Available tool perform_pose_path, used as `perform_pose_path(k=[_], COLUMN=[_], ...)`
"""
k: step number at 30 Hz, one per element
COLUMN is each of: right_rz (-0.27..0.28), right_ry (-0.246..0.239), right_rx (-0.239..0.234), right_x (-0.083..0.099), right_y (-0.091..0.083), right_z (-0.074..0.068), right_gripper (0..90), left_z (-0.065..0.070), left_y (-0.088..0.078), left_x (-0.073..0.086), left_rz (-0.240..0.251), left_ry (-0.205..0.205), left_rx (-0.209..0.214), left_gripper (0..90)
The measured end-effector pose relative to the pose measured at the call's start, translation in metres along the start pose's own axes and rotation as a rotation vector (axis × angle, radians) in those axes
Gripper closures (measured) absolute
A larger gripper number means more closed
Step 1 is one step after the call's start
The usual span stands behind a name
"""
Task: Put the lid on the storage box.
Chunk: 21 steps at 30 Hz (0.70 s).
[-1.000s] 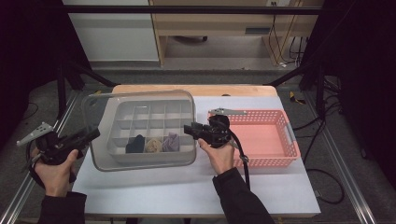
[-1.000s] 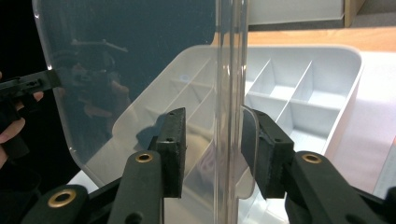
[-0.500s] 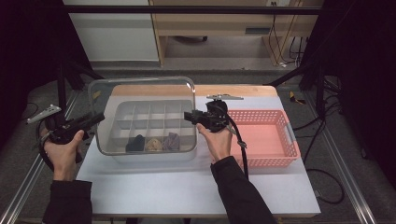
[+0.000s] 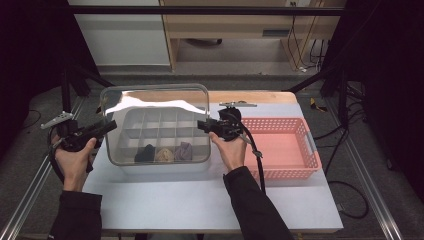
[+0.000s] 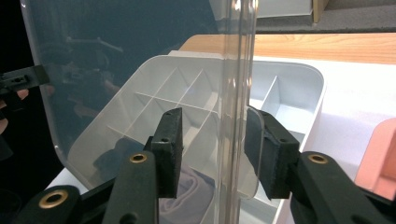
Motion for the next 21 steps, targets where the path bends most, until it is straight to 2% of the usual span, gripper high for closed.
perform_pose_path(k=[9, 11, 21], right_rz=[0.004, 0.009, 0.008], right_ry=[0.012, -0.001, 0.011], right_rx=[0.027, 0.039, 0.056], right_x=[0.001, 0.001, 0.002], right_y=[0.010, 0.014, 0.027], right_z=[0.004, 0.005, 0.011], right_gripper=[52.5, 50.9, 46.9], left_z=[-0.004, -0.006, -0.012], left_y=[0.010, 0.014, 0.028], left_x=[0.001, 0.001, 0.005], left_rz=[-0.033, -0.053, -0.092], left_ry=[0.013, 0.017, 0.024], left_rx=[-0.012, -0.016, -0.020], left_gripper=[49.5, 48.4, 45.5])
Point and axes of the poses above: each handheld gripper's, and its own axes: y roughly forward along the jaws, x roughly out of its underside, z roughly to its right, the point moved 3 cm from there along y, roughly forward along the jaws, and after that the axes turned 12 degrees about y, right-handed, at the moved point
